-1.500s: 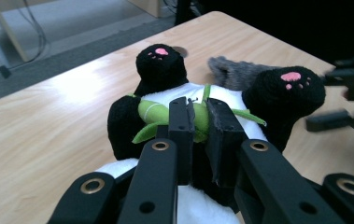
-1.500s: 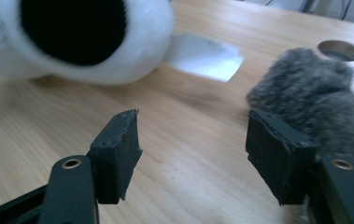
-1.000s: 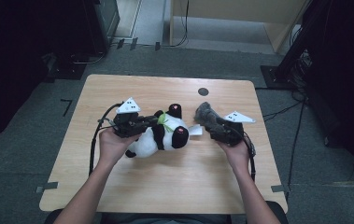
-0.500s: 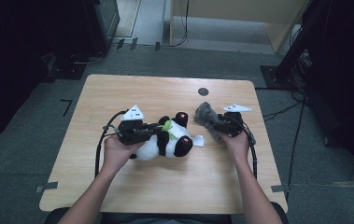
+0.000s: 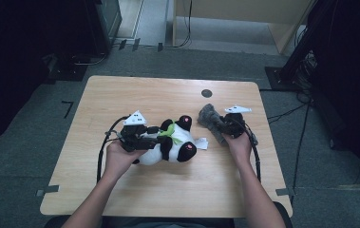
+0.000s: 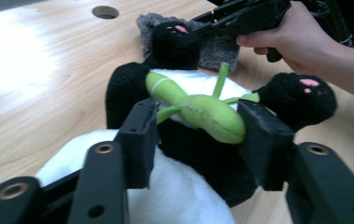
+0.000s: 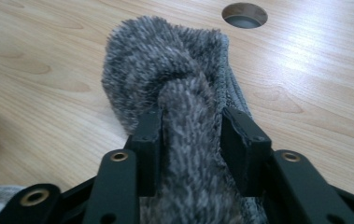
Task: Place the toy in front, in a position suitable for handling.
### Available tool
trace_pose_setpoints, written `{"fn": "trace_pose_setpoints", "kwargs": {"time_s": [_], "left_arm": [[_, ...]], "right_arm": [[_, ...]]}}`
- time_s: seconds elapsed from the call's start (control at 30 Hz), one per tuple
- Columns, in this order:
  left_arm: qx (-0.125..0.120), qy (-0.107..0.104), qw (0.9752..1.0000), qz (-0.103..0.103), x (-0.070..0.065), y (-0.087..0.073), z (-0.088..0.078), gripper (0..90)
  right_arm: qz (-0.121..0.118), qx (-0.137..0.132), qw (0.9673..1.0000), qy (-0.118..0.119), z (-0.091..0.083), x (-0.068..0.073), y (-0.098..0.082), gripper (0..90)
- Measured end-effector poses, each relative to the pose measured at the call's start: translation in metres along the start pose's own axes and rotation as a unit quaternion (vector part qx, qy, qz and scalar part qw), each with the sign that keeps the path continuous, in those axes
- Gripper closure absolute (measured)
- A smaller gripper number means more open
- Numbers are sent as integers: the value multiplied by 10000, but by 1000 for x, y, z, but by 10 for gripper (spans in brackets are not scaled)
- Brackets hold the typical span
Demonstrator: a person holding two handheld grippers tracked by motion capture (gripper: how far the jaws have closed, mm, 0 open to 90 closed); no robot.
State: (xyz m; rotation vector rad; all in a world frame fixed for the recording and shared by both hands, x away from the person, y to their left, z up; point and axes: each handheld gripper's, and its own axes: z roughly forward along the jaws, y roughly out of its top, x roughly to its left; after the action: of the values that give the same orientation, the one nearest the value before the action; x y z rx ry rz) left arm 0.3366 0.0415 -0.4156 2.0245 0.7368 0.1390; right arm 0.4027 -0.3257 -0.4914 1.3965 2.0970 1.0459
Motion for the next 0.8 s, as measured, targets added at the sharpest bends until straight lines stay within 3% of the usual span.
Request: {"fn": "trace_pose_setpoints", "kwargs": {"time_s": [0.17,0.37,0.53,0.63,0.8], "left_arm": [[-98,52,9999,24,1,-4,-2,368],[-139,36,9999,-24,2,-6,-5,338],[-218,51,9997,-30,3,-7,-11,281],[-246,79,9997,-28,3,-10,-14,270],[-277,86,9996,-63,4,-16,-18,248]], "right_arm": [[126,180,9997,113,8,-5,2,703],[87,251,9996,124,9,-5,3,741],[152,252,9994,156,3,-6,7,760],[337,232,9986,347,-4,-8,11,765],[349,117,9982,482,-13,-6,16,771]]}}
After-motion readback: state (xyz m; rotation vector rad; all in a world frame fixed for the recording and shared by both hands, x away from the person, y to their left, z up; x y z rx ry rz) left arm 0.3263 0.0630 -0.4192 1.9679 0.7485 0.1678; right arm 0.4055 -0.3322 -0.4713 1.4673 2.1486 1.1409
